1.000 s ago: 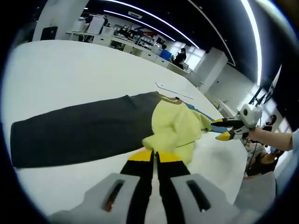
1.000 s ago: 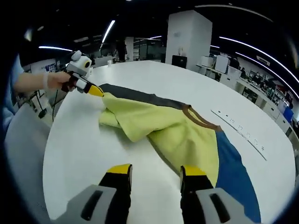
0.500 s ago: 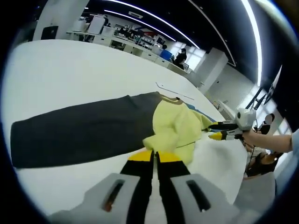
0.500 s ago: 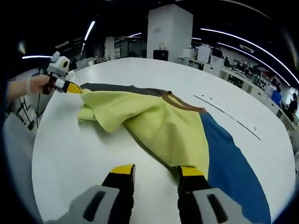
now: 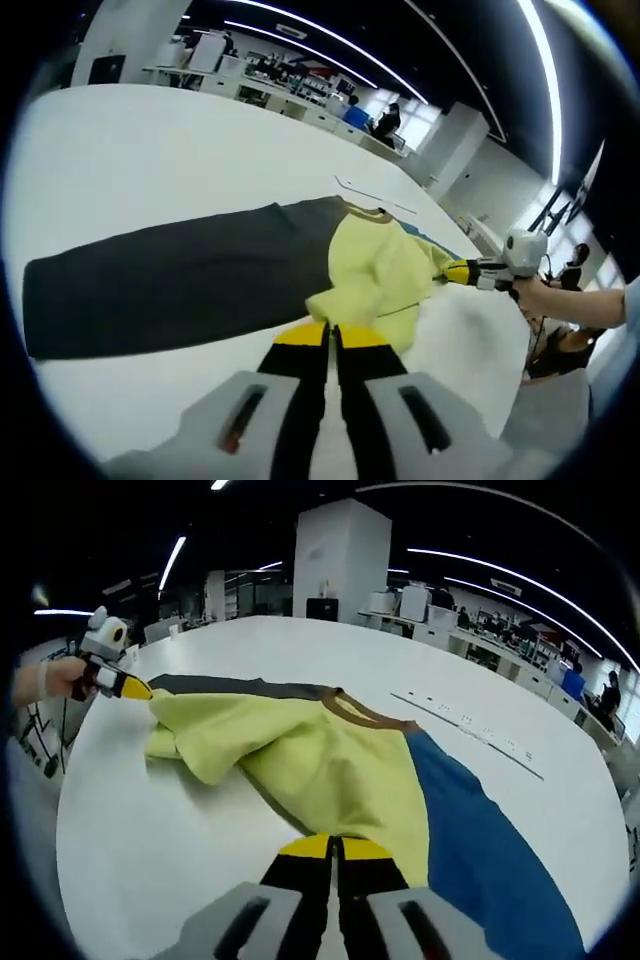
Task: Fold the garment on the visible template until the final outline fits inside the template.
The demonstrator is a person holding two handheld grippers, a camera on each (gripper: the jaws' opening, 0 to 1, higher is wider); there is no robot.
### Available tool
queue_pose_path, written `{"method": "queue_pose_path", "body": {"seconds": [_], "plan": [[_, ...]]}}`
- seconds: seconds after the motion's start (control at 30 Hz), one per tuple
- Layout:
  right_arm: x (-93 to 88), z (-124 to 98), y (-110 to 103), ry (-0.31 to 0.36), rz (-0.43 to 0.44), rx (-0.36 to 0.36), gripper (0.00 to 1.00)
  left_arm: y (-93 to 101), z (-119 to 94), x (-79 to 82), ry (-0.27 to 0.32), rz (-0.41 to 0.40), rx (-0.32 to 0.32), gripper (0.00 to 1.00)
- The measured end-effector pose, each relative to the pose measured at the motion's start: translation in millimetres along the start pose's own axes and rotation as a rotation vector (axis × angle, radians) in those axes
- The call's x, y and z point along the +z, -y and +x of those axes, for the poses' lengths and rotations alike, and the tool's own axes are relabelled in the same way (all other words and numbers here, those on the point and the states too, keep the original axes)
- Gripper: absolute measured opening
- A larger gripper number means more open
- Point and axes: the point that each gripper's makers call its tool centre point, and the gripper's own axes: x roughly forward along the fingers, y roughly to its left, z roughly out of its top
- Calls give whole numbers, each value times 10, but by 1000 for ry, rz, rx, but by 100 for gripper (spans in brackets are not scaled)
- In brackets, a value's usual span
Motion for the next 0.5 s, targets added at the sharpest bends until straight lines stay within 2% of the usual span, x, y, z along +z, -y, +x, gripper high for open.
{"method": "queue_pose_path", "body": {"seconds": [0.2,0.5], "plan": [[18,-71,5,3,20,-1,0,3,-7,2,2,-1,0,0],[128,-397,-115,58,69,18,0,18,-91,-15,5,5,0,0]]}}
